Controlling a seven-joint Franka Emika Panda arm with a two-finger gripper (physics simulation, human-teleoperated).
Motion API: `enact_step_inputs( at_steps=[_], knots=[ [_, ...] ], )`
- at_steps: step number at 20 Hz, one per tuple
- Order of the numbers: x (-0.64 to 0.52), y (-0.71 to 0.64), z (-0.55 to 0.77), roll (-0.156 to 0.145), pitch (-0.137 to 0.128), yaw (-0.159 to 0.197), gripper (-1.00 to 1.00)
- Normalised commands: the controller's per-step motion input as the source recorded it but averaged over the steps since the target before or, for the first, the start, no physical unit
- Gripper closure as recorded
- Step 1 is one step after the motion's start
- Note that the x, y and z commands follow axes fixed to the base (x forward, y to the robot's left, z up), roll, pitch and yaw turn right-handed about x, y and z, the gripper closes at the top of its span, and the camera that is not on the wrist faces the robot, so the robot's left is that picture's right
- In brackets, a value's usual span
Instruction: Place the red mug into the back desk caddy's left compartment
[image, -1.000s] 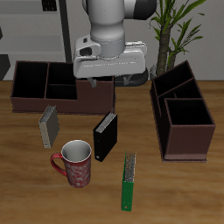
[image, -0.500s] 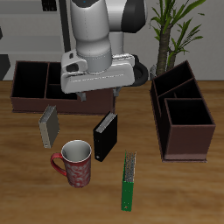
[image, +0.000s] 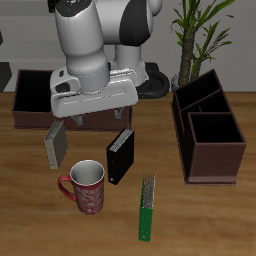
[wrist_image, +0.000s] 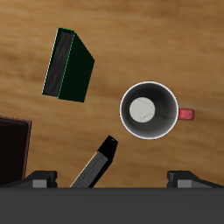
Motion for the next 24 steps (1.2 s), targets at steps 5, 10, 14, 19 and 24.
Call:
enact_step_inputs(
  at_steps=[5,10,14,19,24],
  knots=[
    [0.15,-0.16,-0.17,-0.034,-0.013,0.007,-1.00],
    [0.15,-0.16,-0.15,-0.102,-0.046,-0.089,-1.00],
    [0.07,-0.02,-0.12,-0.125,-0.068,-0.048,-1.00],
    [0.11,0.06,-0.09,-0.034,-0.021,-0.001,-1.00],
    [0.03,0.07,-0.07,-0.027,-0.017,-0.010,-1.00]
  ],
)
